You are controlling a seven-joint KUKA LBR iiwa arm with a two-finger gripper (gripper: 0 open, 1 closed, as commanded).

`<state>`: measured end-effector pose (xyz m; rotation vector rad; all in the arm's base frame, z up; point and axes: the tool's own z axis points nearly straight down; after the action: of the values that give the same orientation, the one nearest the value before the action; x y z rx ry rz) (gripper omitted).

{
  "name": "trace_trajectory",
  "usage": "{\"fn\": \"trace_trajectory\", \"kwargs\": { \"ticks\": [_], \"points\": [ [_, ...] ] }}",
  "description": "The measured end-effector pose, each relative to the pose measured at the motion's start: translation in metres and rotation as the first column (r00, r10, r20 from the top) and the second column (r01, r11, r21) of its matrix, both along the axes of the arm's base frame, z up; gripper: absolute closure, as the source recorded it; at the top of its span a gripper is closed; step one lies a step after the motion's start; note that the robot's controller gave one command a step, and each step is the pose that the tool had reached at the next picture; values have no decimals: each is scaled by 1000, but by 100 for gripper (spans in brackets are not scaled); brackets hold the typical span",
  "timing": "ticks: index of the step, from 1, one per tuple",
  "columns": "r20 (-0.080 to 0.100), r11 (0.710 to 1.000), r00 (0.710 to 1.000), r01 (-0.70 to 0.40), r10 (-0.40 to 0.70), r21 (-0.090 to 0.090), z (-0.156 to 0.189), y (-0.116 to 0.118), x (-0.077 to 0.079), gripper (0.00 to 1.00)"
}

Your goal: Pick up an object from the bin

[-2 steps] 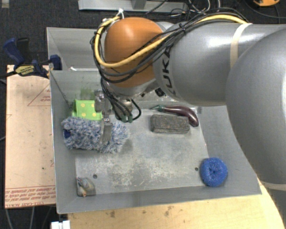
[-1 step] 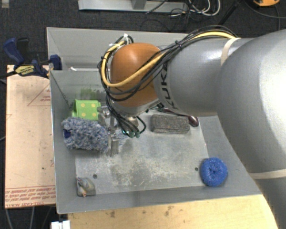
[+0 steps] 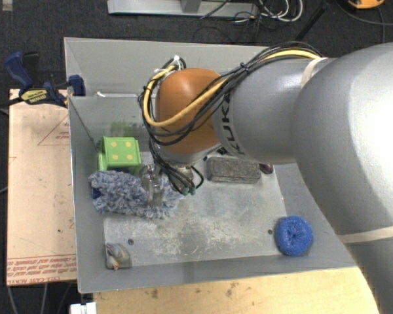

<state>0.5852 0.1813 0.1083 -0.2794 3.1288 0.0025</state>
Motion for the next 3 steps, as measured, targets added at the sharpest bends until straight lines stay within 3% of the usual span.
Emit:
{"fn": "trace_trajectory", "kwargs": {
  "ticks": [1,2,3],
  "points": [
    [0,1000,1000,0,0,0,0,0,0,100],
    [-6,1000,1000,-6,6,-3,43,7,-4,100],
    [11,1000,1000,-20,19,3,71,21,5,100]
  ]
}}
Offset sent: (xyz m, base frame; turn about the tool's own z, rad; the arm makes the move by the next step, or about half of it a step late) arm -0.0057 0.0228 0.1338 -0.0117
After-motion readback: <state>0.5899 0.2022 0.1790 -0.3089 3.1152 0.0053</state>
